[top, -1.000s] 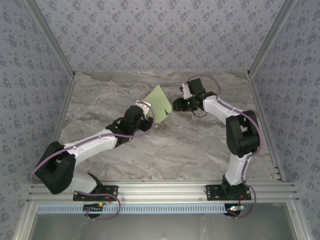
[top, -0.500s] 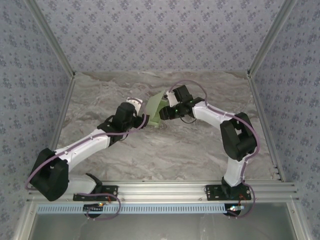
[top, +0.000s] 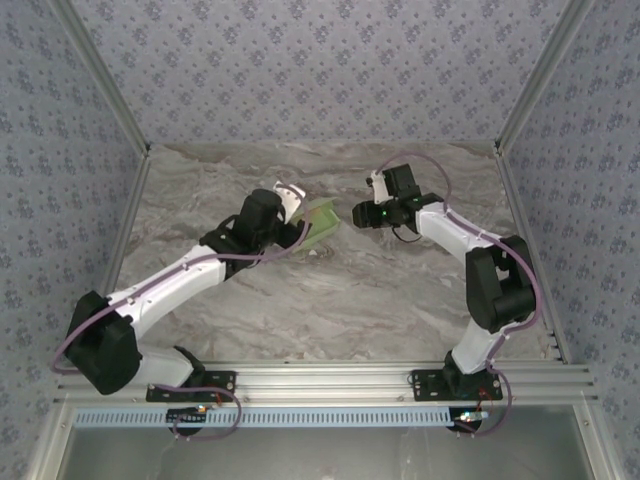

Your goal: Fold the paper box

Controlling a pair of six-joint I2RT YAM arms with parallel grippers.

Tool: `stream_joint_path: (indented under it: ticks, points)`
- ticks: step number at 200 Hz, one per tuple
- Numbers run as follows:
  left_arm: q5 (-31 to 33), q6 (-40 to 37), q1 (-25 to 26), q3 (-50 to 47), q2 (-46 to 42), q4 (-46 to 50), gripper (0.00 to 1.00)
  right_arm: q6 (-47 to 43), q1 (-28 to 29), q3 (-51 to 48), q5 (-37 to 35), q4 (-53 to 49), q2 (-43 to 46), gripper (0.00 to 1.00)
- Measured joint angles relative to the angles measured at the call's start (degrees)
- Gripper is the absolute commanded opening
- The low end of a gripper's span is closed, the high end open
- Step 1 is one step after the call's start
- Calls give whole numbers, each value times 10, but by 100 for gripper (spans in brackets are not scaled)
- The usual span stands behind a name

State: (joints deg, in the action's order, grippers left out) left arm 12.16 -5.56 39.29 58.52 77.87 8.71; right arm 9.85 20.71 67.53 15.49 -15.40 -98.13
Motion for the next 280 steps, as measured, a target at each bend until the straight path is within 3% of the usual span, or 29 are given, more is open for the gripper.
stream_joint_path:
  ticks: [39,74,147,174,231,280]
  points:
    - [-13,-2,-48,33,16,45,78,-69,47,-7,4,25,0,61]
    - [-39,33,-81,-4,-32,49,77,-125,87,-7,-19,68,-3,65]
    - [-54,63,-104,-51,-100,46,76,-203,82,40,-63,97,-69,68]
    - [-56,67,-112,-61,-104,46,76,-219,78,61,-55,106,-95,62]
    - [-59,68,-116,-69,-107,46,76,-241,77,95,-24,113,-135,37]
    - [-66,68,-118,-73,-107,46,76,-231,77,119,-26,114,-148,23]
